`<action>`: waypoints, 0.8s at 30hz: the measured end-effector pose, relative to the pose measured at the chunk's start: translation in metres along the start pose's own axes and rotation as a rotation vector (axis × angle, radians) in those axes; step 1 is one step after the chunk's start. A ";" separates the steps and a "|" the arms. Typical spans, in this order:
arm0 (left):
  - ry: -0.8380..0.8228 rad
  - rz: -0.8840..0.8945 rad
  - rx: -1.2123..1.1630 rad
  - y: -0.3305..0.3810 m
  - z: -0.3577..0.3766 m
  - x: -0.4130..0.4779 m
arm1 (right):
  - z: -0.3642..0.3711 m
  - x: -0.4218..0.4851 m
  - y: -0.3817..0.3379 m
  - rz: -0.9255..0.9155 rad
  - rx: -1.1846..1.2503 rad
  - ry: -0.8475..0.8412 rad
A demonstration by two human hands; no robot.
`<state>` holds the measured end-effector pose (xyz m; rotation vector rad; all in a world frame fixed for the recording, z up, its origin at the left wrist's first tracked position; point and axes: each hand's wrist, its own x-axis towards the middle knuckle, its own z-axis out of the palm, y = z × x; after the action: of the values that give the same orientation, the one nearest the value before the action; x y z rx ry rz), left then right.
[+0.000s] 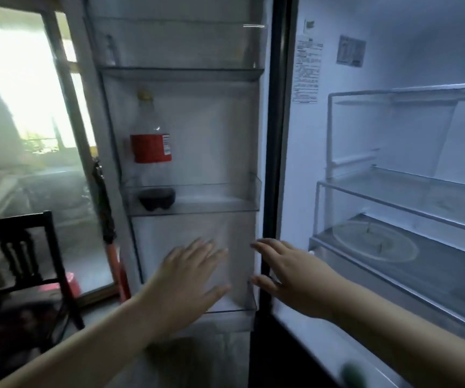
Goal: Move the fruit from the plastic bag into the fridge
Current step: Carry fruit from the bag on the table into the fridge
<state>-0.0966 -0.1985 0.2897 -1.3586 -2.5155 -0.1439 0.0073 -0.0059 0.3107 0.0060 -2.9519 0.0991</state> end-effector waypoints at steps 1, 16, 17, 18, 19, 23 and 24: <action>0.034 -0.028 0.019 -0.017 -0.002 -0.012 | 0.003 0.015 -0.016 -0.037 -0.001 -0.009; 0.037 -0.490 0.260 -0.278 -0.039 -0.231 | 0.090 0.210 -0.311 -0.612 0.066 -0.055; 0.042 -0.542 0.269 -0.293 -0.040 -0.252 | 0.099 0.222 -0.333 -0.654 0.074 -0.056; 0.037 -0.597 0.270 -0.306 -0.041 -0.271 | 0.108 0.233 -0.353 -0.688 0.083 -0.060; 0.033 -0.651 0.272 -0.318 -0.042 -0.291 | 0.117 0.243 -0.374 -0.721 0.088 -0.074; -0.002 -0.832 0.267 -0.356 -0.041 -0.364 | 0.149 0.273 -0.446 -0.855 0.108 -0.119; -0.010 -0.863 0.282 -0.362 -0.039 -0.380 | 0.155 0.278 -0.461 -0.886 0.111 -0.127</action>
<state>-0.1932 -0.7125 0.2329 -0.1170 -2.8085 0.0516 -0.2904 -0.4754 0.2413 1.3344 -2.7575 0.1317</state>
